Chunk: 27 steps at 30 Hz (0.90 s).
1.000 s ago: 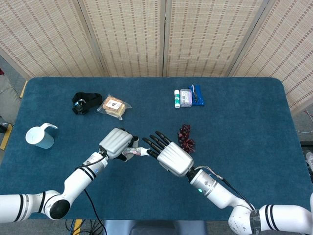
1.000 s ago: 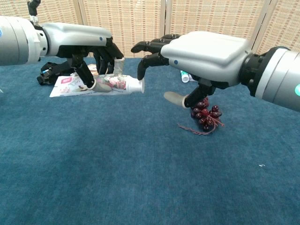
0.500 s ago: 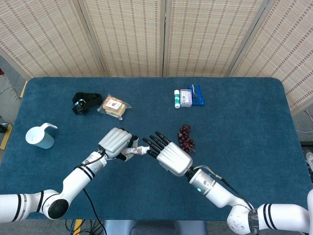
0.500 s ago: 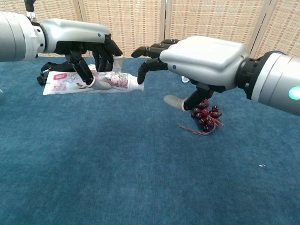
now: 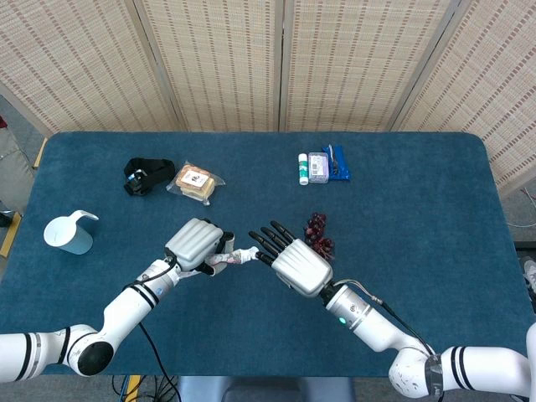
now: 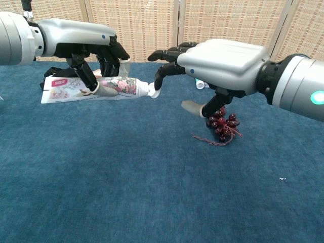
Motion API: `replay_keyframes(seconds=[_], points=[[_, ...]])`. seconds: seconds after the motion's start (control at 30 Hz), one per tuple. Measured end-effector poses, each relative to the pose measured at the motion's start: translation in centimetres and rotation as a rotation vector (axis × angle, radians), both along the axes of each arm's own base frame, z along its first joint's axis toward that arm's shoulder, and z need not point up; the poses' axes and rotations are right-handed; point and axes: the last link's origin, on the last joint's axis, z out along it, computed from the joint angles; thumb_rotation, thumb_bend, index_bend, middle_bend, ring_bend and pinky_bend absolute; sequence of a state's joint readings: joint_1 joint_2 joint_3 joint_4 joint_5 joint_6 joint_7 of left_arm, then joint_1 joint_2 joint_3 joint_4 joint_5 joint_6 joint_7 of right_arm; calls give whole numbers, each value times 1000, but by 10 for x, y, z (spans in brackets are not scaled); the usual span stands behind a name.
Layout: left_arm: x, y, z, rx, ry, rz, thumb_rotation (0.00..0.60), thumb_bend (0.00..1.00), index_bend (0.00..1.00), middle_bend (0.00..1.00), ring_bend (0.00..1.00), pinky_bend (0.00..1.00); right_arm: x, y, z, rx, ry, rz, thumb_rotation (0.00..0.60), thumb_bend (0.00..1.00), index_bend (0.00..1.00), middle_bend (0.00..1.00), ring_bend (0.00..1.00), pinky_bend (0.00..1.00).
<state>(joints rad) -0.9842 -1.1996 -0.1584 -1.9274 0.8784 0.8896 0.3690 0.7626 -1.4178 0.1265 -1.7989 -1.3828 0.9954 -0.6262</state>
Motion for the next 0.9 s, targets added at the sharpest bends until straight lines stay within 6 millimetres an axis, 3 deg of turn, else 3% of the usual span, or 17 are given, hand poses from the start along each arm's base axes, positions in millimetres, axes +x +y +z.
replay_keyframes(seconds=[0.9], points=[[4,-5,5,-32,-37,0,600,376,579,721,478,336,-3,-10,-7,-2,-4,-21,600,387,293,14,0,0]])
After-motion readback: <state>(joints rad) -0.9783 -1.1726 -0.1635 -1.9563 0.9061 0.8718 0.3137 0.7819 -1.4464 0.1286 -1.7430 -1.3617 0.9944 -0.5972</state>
